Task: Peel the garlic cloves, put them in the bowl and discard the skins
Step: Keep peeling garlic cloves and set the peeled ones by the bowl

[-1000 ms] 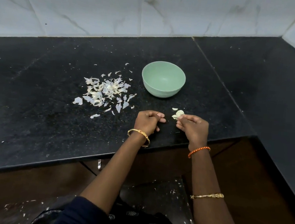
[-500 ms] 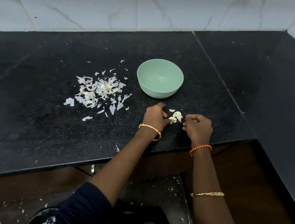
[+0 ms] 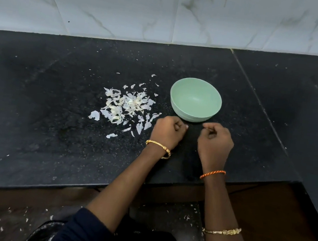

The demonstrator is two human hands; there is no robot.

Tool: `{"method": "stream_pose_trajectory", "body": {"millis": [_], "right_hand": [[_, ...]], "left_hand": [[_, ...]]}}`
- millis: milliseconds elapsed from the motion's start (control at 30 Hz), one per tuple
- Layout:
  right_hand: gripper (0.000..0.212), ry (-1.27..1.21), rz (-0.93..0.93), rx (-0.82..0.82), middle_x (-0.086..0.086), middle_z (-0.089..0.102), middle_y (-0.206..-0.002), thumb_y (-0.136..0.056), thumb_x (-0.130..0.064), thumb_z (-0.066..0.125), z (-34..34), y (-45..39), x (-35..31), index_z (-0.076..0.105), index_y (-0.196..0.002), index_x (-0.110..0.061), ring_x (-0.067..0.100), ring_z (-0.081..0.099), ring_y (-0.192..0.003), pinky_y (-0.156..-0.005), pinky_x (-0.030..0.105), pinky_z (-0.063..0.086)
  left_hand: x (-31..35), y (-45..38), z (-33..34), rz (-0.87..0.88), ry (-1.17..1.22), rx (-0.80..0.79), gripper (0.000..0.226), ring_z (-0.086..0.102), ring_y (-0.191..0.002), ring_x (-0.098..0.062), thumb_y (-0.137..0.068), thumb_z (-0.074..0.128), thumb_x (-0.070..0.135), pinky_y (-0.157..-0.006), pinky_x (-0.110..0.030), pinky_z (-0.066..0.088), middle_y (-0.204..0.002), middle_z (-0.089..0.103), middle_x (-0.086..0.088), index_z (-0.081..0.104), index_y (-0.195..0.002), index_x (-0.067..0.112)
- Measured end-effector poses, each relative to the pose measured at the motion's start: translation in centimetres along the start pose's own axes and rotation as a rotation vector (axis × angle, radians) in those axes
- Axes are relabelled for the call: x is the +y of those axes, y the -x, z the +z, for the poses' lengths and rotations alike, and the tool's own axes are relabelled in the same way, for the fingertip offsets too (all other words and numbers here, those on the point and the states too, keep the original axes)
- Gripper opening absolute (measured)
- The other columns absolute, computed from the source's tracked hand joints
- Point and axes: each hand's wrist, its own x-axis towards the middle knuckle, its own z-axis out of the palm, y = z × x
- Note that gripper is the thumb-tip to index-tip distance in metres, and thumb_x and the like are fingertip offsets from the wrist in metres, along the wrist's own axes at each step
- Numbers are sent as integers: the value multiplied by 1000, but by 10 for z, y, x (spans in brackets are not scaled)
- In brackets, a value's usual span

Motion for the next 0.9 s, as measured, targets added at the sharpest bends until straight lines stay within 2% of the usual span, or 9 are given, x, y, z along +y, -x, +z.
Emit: {"method": "stream_pose_trajectory", "body": {"millis": [67, 133, 200, 300, 400, 533, 667, 767, 900], "right_hand": [[17, -103, -117, -48, 10, 64, -89, -81, 3, 58, 22, 5, -23, 72, -87, -6, 3, 57, -62, -66, 11, 48], [18, -178, -180, -195, 5, 66, -85, -81, 4, 59, 48, 7, -47, 73, -86, -7, -4, 57, -60, -63, 4, 42], [17, -180, -191, -397, 1, 67, -79, -84, 1, 59, 76, 5, -68, 73, -88, -6, -8, 57, -62, -61, 1, 40], [14, -129, -222, -587, 5, 69, -79, -87, -1, 60, 122, -1, -93, 73, -92, -4, -4, 55, -60, -62, 1, 40], [10, -38, -259, -699, 10, 71, -85, -87, -1, 63, 160, -7, -107, 73, -90, -2, 7, 59, -66, -65, 9, 43], [18, 112, -282, -758, 12, 70, -94, -88, 3, 57, 191, -12, -110, 73, -93, -4, 18, 64, -84, -73, 21, 48], [22, 224, -315, -791, 11, 69, -96, -85, 7, 58, 211, -11, -107, 73, -89, -9, 23, 65, -86, -78, 35, 56], [24, 242, -289, -761, 9, 66, -91, -84, 9, 58, 214, -10, -103, 71, -83, -11, 20, 63, -80, -72, 33, 56], [18, 220, -271, -799, -2, 58, -78, -86, 2, 58, 213, -15, -103, 68, -83, -12, 14, 56, -71, -65, 27, 50]], "left_hand": [[-11, -7, -26, -38, -47, 129, 36, 48, -53, -17, -89, 62, 33, -53, -28, 36, -53, 52, 1, 57, -62, 9], [-25, -17, -54, -78, -72, 244, 40, 51, -57, -24, -94, 54, 34, -53, -30, 32, -53, 50, -1, 52, -61, 11], [-42, -28, -79, -120, -90, 319, 29, 58, -70, -30, -96, 50, 27, -58, -32, 37, -66, 61, -7, 58, -73, 10], [-75, -43, -115, -162, -85, 387, 14, 64, -88, -25, -90, 54, 15, -75, -35, 50, -92, 71, -6, 68, -92, 14], [-99, -56, -142, -201, -102, 411, 5, 66, -85, -20, -85, 67, 20, -75, -35, 53, -90, 71, -1, 72, -87, 18], [-118, -67, -160, -215, -50, 346, 3, 66, -77, -15, -81, 74, 19, -72, -32, 54, -77, 69, 5, 72, -82, 20], [-127, -74, -160, -164, -96, 203, 19, 66, -85, -14, -79, 76, 20, -77, -31, 54, -89, 71, 2, 74, -98, 21], [-130, -77, -153, -168, -160, 186, 16, 66, -87, -16, -83, 71, 19, -76, -34, 55, -94, 71, 3, 74, -98, 23], [-134, -81, -153, -216, -147, 208, 16, 65, -84, -18, -86, 63, 18, -75, -34, 54, -86, 70, 6, 74, -93, 28]]}}
